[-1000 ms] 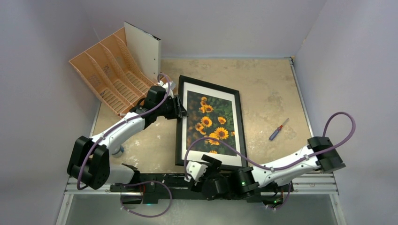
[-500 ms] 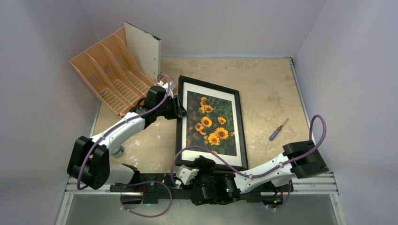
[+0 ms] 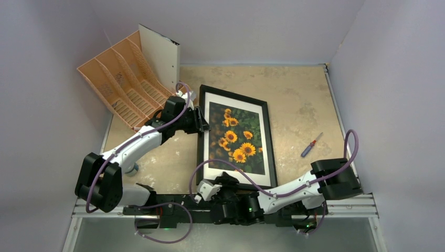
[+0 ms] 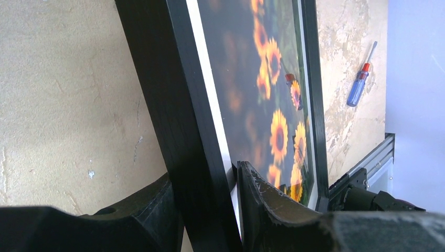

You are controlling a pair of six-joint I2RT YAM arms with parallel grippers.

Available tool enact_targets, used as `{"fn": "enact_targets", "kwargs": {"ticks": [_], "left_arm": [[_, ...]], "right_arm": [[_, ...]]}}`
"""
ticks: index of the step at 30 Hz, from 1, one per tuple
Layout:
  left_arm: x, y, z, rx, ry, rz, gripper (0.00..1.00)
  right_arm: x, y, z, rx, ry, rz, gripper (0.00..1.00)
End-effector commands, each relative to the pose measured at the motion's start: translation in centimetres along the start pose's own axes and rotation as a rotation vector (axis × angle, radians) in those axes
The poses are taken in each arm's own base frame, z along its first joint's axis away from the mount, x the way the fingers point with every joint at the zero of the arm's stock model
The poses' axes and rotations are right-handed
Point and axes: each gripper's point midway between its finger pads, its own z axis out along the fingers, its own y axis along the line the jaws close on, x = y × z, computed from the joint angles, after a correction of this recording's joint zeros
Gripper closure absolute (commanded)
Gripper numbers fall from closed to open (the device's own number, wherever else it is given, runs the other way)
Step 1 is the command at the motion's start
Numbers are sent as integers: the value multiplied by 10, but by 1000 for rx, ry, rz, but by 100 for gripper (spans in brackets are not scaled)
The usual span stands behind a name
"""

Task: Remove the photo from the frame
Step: Turn over the photo frame at the center of the board.

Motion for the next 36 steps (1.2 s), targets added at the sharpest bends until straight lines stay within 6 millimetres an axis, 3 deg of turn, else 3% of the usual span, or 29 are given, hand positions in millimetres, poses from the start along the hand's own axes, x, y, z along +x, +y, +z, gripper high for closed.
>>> {"fn": "enact_targets", "kwargs": {"ticks": [1,8,11,17,21,27,36], "left_arm": [[-29,-31,-14,96,-86,84,100],[-30,-29,-16,79,-87,86,91],[-31,-27,-17,69,-90,87,83],[-32,-29,-19,70,-93,90,62],[-34,-32,-21,81,-97,99,55],[-42,-47,-35,126,-133,126,16],[-76,-54,-87,54,-344,166,6]], "right_arm": [[-14,-15,-1,68,-36,48,49],[-13,-16,-1,92,-33,99,66],[-14,-17,-1,94,-35,117,89],[-19,-21,-5,89,-44,151,91],[-22,-21,-8,62,-52,185,96],[-23,-20,-12,21,-59,232,100],[-26,-23,-15,12,-76,285,100]]}}
